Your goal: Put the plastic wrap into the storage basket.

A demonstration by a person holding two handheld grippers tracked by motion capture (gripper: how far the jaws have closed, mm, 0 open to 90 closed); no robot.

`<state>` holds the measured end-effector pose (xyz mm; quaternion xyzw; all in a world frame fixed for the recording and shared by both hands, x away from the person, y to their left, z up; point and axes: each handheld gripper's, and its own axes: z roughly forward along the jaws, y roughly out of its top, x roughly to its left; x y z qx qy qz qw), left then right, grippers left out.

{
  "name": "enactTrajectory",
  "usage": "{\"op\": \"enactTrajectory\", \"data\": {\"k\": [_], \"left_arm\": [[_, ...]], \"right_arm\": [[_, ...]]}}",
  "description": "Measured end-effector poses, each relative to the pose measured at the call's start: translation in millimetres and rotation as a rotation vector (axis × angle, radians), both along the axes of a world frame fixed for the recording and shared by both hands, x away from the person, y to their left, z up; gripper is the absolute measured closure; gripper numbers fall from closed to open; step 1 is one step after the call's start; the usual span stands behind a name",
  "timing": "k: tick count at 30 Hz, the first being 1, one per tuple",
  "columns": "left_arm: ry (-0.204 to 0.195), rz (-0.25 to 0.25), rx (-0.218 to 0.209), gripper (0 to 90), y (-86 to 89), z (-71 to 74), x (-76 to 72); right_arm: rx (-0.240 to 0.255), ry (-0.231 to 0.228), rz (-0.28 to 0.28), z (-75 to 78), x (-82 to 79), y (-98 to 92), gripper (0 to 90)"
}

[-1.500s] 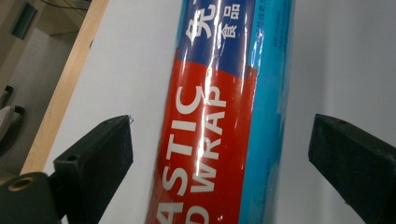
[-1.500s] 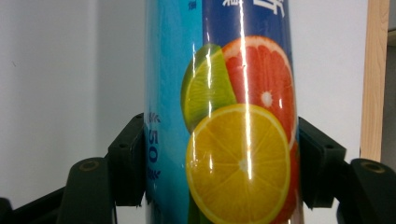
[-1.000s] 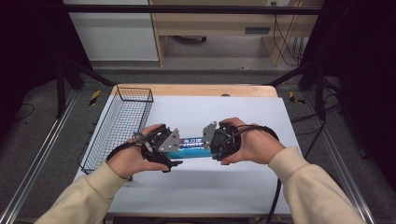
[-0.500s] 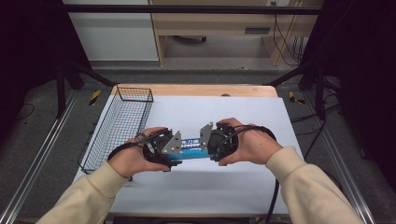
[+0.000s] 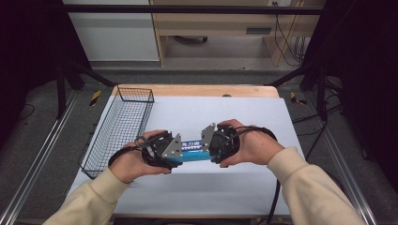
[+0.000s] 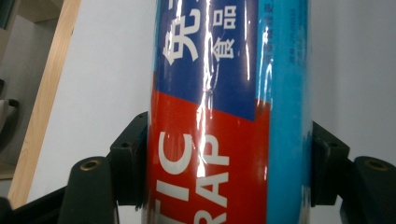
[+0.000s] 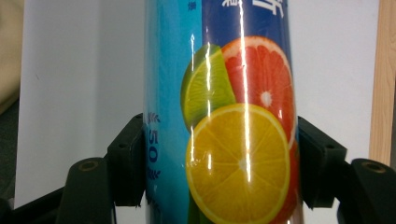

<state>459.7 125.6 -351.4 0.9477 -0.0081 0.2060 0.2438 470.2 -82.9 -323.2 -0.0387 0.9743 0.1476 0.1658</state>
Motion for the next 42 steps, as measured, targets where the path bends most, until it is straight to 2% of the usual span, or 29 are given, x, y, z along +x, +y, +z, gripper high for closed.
{"op": "enactTrajectory", "data": {"k": [3,16,18,19,20,21,22,24,25,27,29,33,37,39,42], "left_arm": [[0.000,0.005,-0.006,31.5,0.1,-1.0,-1.1],[-0.005,0.009,-0.016,31.6,2.1,-1.5,-3.7],[-0.003,0.013,-0.017,31.6,2.6,-2.3,-3.0],[-0.001,0.020,-0.020,31.7,3.5,-3.4,-1.9],[-0.001,0.020,-0.020,31.7,3.5,-3.4,-1.9],[0.004,0.023,-0.021,31.7,4.2,-3.8,-1.0],[0.006,0.026,-0.023,31.7,4.7,-4.2,-0.3],[0.004,0.031,-0.017,31.7,6.6,-5.6,1.0],[0.007,0.036,-0.020,31.7,8.3,-7.3,2.0],[0.010,0.039,-0.014,31.8,9.4,-7.7,2.9],[0.015,0.049,-0.024,31.8,10.8,-9.9,4.1],[0.018,0.061,-0.034,31.8,14.7,-12.1,5.6],[0.020,0.071,-0.038,31.8,18.9,-10.6,5.8],[0.020,0.076,-0.044,31.8,20.4,-9.6,5.9],[0.017,0.086,-0.032,31.8,22.5,-6.7,5.6]], "right_arm": [[0.000,0.007,0.000,-1.1,-0.2,0.2,31.9],[-0.004,-0.015,0.001,-3.1,-4.0,3.0,29.2],[-0.001,-0.025,0.011,-3.3,-4.2,2.9,23.0],[-0.001,-0.038,0.016,-4.0,-4.4,2.9,16.8],[-0.001,-0.038,0.016,-4.0,-4.4,2.9,16.8],[0.004,-0.042,0.002,-4.2,-4.2,2.2,7.8],[0.004,-0.042,0.002,-4.2,-4.2,2.2,7.8],[0.021,-0.064,0.005,-1.1,-6.0,-0.4,7.2],[0.055,-0.077,-0.002,4.6,-9.1,-4.6,6.8],[0.063,-0.087,-0.004,6.8,-10.2,-6.7,5.6],[0.094,-0.126,-0.013,13.5,-14.6,-17.8,5.6],[0.111,-0.144,-0.033,17.3,-20.0,-28.9,5.6],[0.139,-0.186,-0.085,21.6,-31.4,-46.2,5.5],[0.171,-0.207,-0.101,24.6,-38.0,-54.3,5.7],[0.204,-0.243,-0.155,28.7,-45.1,-66.2,5.7]]}}
